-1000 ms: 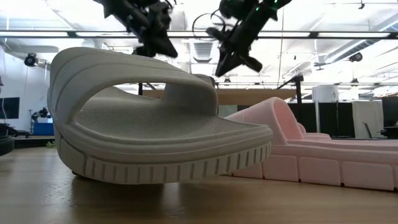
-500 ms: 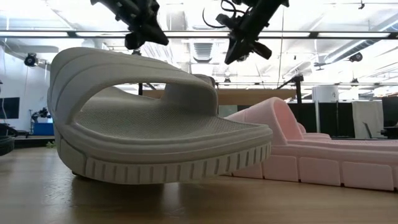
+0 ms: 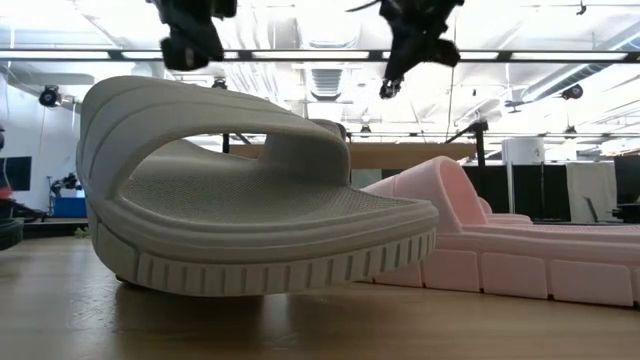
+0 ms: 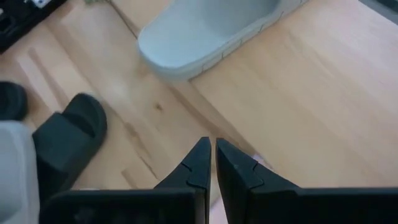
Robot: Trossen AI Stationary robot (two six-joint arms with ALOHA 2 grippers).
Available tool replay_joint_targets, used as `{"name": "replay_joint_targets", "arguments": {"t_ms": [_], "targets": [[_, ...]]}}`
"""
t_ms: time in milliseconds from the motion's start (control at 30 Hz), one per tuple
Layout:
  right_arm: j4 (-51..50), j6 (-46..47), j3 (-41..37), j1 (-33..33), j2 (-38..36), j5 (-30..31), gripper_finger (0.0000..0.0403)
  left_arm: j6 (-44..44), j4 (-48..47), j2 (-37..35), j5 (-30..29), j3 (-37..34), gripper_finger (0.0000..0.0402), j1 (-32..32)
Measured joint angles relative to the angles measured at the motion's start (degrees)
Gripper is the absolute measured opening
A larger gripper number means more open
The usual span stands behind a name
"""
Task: Pick and place slides into the shelf
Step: Put the gray slide on the shelf
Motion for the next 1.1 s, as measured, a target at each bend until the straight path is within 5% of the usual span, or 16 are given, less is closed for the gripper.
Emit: {"name": "replay_joint_targets", "arguments": {"t_ms": [267,467,700,1100], "targets": [[-3.5,1.7,-4.0,6.9,-6.6,4.6,0.0023,-16.5,2.8,1.9,-6.9,-0.7,0.0018,-15.7],[-5.0,8.7,-9.8,15.4,-14.9,8.7,0.0078,-27.8,10.2,5.4,-9.8,-3.5,0.0074,-22.0],[-5.2,22.3,-18.4,26.8,-23.7,10.6,0.0161,-30.3,22.5,12.8,-3.8,-3.6,0.0143,-26.7],[-4.8,39.4,-27.0,38.2,-26.9,12.9,0.0208,-30.6,35.9,24.8,1.5,-3.6,0.0150,-27.9]]}}
